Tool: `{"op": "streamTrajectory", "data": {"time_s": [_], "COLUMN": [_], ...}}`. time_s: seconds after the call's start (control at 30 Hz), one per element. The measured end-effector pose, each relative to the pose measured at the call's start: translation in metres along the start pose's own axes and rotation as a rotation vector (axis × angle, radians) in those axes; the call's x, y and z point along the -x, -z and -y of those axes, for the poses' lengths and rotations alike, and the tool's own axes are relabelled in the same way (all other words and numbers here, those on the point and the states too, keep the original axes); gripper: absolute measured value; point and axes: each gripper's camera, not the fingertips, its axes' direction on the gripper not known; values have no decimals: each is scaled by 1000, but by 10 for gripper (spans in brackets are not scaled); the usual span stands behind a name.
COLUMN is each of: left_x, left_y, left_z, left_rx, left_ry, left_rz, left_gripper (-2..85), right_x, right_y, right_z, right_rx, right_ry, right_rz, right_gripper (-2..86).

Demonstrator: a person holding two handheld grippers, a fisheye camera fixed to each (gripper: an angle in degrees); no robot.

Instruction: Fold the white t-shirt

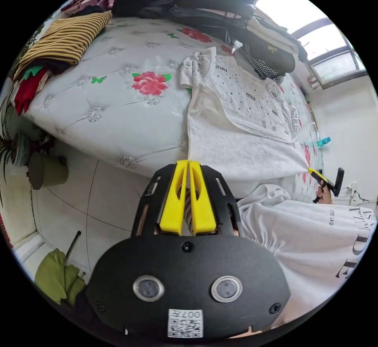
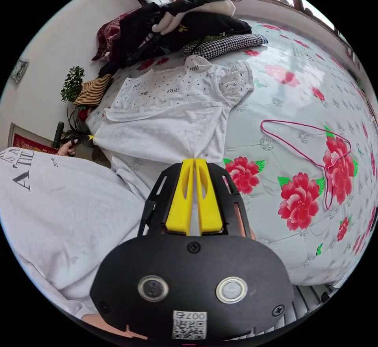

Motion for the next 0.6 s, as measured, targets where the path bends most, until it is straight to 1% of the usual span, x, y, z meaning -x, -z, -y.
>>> {"op": "streamTrajectory", "data": {"time_s": [0.07, 0.13, 0.17, 0.27, 0.33, 0.53, 0.6], "left_x": [-4, -4, -2, 6, 12, 24, 20], "left_y": [-2, -3, -1, 14, 23, 21, 10], "left_z": [-7, -11, -13, -11, -1, 78, 114], "left_rx": [5, -1, -9, -72, -112, -148, -137], "left_ry": [6, 30, 54, 98, 111, 116, 94], "left_rz": [-6, -12, -10, -27, -29, -48, -67], "left_gripper": [-2, 10, 23, 55, 70, 87, 93], "right_x": [-1, -4, -5, 5, 16, 83, 125], "right_y": [-5, -7, -2, 22, 26, -23, -47], "right_z": [-11, -19, -19, -4, 13, 90, 116], "right_rx": [70, 97, 80, -51, -94, -24, 24], "right_ry": [-12, -57, -81, -59, -23, 185, 311], "right_rz": [-18, -107, -143, -127, -112, 68, 152], "right_gripper": [2, 7, 13, 26, 31, 42, 43]}}
